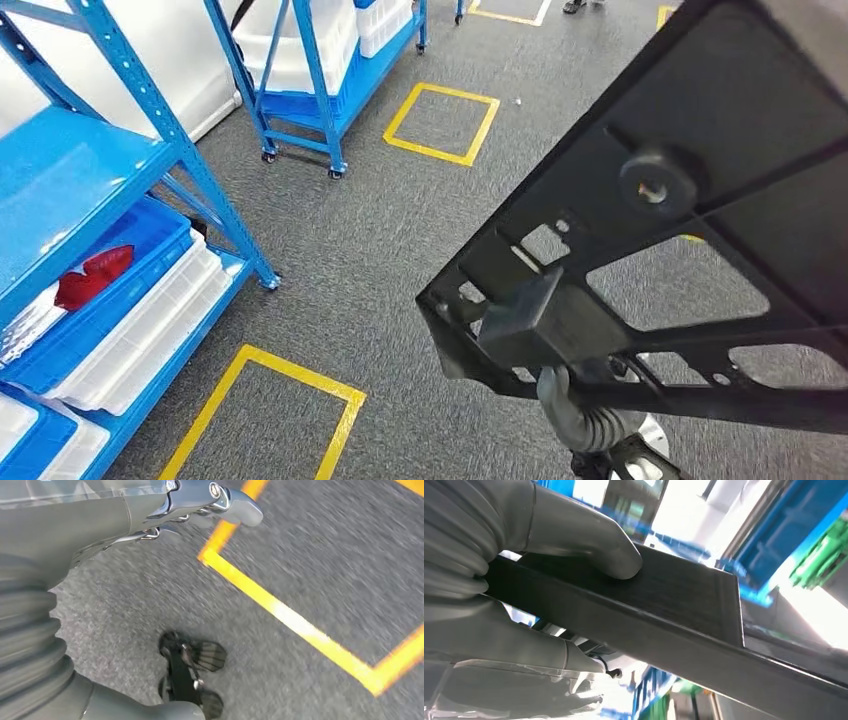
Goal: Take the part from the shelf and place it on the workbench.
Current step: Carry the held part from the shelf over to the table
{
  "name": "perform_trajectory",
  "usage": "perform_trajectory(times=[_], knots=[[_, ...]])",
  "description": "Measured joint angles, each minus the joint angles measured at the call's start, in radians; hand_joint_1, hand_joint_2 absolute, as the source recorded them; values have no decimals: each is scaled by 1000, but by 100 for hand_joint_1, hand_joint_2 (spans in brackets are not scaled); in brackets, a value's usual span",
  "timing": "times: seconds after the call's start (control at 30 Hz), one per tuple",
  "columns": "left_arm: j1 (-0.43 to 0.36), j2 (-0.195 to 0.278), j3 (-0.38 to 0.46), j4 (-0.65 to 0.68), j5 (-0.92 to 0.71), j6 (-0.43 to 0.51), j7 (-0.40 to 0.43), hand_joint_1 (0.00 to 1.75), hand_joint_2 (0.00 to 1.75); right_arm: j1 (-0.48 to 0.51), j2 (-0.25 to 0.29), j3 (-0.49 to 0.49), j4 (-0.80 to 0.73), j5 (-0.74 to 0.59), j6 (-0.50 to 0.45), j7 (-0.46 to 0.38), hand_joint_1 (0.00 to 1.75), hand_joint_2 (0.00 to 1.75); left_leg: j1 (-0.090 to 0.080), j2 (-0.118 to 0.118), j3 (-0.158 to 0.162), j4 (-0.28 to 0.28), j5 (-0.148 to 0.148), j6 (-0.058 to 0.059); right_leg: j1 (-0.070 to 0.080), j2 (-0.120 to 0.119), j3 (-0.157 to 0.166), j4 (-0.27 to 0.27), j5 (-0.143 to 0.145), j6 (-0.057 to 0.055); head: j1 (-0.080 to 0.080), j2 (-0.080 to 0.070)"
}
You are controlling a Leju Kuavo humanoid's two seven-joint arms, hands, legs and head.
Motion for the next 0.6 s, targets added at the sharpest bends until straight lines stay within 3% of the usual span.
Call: perform_trajectory(times=[0.07, 0.1, 0.13, 0.2, 0.27, 0.33, 0.4, 0.47, 0.53, 0.6], knots=[[4, -6, -7, 0, 0, -3, 6, 0, 175, 8, -6, 1, 0, 14, -45, 0, 175, 175, 1, -32, -68, 141, -60, -2, 1, 24, 0, 1, -1, -5, -4, 0], [6, -9, -11, 0, 0, -4, 10, 0, 175, 15, -10, 1, -1, 16, -64, 0, 175, 175, 1, -35, -92, 186, -68, -3, 2, 38, 0, 2, -1, -5, -5, 0], [8, -14, -15, 0, -1, -4, 13, 0, 175, 23, -16, 2, -3, 15, -79, 0, 175, 175, 1, -35, -101, 193, -56, -3, 2, 53, 1, 5, -2, -4, -5, 0], [9, -21, -22, 0, -2, -4, 20, 0, 175, 39, -27, 3, -10, 12, -98, 0, 175, 175, 4, -49, -66, 95, 19, -1, 1, 83, 2, 11, -6, 0, -5, 0], [9, -27, -28, 0, -3, -3, 26, 0, 175, 53, -40, 11, -20, 16, -114, 0, 175, 175, 11, -103, -18, -30, 74, 2, 1, 110, -3, 22, -10, 9, -4, 0], [9, -33, -36, 0, -3, -3, 30, 0, 175, 68, -54, 23, -30, 28, -131, 0, 175, 175, 11, -134, -2, -72, 79, 7, -3, 134, -14, 28, -10, 21, -5, 0], [7, -38, -42, 0, -5, -7, 31, 0, 175, 91, -68, 34, -42, 47, -146, 0, 175, 175, 9, -113, 1, -79, 82, 18, -7, 150, -21, 27, -6, 34, -5, 0], [6, -42, -46, 0, -8, -16, 29, 0, 175, 113, -83, 44, -53, 64, -160, 0, 175, 175, 10, -87, 6, -88, 88, 33, -4, 104, -38, 61, -29, 44, -3, 0], [8, -43, -51, 0, -10, -25, 27, 0, 175, 130, -97, 53, -63, 72, -180, 0, 175, 175, 6, -57, 9, -93, 88, 43, -3, 37, -94, 176, -89, 52, 0, 0], [12, -44, -57, 0, -10, -31, 27, 0, 175, 147, -112, 64, -69, 71, -204, 0, 175, 175, 2, -27, 9, -93, 85, 46, -8, 18, -157, 301, -136, 59, 0, 0]])
